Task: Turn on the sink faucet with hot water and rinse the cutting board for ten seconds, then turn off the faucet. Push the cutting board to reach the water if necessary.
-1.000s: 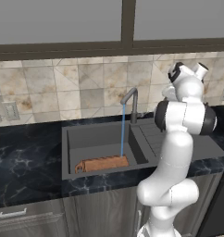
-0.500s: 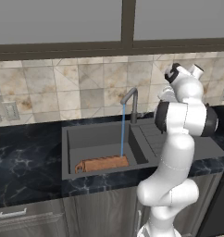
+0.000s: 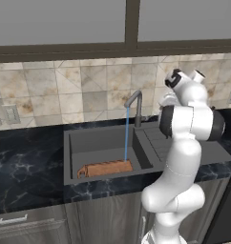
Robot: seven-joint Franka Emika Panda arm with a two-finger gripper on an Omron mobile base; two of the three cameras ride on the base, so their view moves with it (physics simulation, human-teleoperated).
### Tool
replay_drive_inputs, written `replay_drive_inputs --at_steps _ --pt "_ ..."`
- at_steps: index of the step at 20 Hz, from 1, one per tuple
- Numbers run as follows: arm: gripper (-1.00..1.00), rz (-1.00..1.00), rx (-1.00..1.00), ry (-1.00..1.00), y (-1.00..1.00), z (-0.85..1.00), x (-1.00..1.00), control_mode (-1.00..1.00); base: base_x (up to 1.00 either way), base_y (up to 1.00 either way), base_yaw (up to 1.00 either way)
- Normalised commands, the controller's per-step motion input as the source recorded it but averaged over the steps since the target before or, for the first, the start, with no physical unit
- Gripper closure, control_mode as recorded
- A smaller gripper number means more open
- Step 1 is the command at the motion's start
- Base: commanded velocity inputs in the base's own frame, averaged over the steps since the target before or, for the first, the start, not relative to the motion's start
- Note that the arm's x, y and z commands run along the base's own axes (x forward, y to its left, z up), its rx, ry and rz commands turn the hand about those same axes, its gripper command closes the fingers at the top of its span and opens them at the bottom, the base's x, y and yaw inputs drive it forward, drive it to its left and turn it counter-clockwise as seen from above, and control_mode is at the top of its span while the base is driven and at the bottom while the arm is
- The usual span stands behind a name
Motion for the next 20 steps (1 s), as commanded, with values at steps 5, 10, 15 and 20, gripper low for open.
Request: replay_drive_inputs --at_steps 5,10,15,20 --pt "-1.0 0.0 0.0 -0.02 0.0 -0.17 0.32 -1.0 0.0 0.0 0.0" --pt "-1.0 0.0 0.0 0.0 0.0 -0.1 0.43 -1.0 0.0 0.0 0.0" --pt "-1.0 0.02 0.0 0.0 -0.12 0.0 0.21 -1.0 0.0 0.0 0.0" --pt "-1.0 0.02 0.0 0.0 -0.12 -0.02 0.18 -1.0 0.0 0.0 0.0"
